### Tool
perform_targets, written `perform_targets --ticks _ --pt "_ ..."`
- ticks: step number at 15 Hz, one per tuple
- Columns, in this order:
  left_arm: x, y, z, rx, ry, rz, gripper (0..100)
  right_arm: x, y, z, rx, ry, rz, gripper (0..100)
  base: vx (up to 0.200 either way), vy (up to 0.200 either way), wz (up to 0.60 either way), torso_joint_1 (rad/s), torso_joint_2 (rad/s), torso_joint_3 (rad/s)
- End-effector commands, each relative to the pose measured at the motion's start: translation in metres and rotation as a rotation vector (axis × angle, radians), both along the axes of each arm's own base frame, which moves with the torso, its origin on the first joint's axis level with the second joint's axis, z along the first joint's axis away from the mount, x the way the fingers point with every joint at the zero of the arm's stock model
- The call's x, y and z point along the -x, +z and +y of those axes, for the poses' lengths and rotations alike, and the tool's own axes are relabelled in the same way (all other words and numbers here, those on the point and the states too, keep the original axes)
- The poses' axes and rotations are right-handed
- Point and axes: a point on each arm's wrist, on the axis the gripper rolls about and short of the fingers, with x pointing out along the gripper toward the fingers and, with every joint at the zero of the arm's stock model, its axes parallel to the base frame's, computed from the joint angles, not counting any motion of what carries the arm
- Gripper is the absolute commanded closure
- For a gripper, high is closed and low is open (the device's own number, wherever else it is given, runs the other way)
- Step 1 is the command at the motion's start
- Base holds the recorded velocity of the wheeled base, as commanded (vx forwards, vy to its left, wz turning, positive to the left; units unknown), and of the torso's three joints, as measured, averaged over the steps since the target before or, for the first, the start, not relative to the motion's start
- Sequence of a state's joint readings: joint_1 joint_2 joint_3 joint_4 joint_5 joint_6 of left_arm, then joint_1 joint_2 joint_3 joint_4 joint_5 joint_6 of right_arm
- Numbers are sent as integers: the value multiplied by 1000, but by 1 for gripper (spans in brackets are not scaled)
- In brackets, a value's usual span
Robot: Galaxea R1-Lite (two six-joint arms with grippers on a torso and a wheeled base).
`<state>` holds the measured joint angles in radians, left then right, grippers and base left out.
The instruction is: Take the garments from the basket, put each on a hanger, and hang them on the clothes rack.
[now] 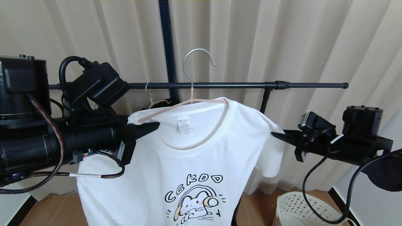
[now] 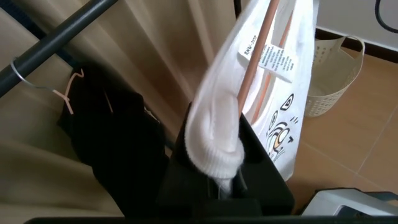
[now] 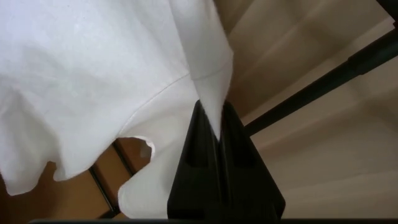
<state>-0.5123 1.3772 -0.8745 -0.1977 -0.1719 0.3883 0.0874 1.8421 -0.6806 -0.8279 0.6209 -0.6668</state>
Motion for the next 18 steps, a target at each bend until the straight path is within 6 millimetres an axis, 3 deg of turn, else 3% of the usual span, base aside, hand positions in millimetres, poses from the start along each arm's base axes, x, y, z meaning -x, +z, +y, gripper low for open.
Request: perform_targets --ticks 1,12,13,18 --pt "0 1 2 2 8 -2 100 -5 -4 -2 1 -7 10 100 0 0 0 0 0 0" --pt "-3 -1 4 18 29 19 100 -4 0 -5 -33 -29 32 100 0 0 0 0 0 0" --pt "-3 -1 4 25 36 26 100 -4 0 -5 -32 -29 31 0 0 0 0 0 0 0" --pt "-7 -7 11 28 75 55 100 0 9 -4 -43 -26 13 0 0 0 0 0 0 0"
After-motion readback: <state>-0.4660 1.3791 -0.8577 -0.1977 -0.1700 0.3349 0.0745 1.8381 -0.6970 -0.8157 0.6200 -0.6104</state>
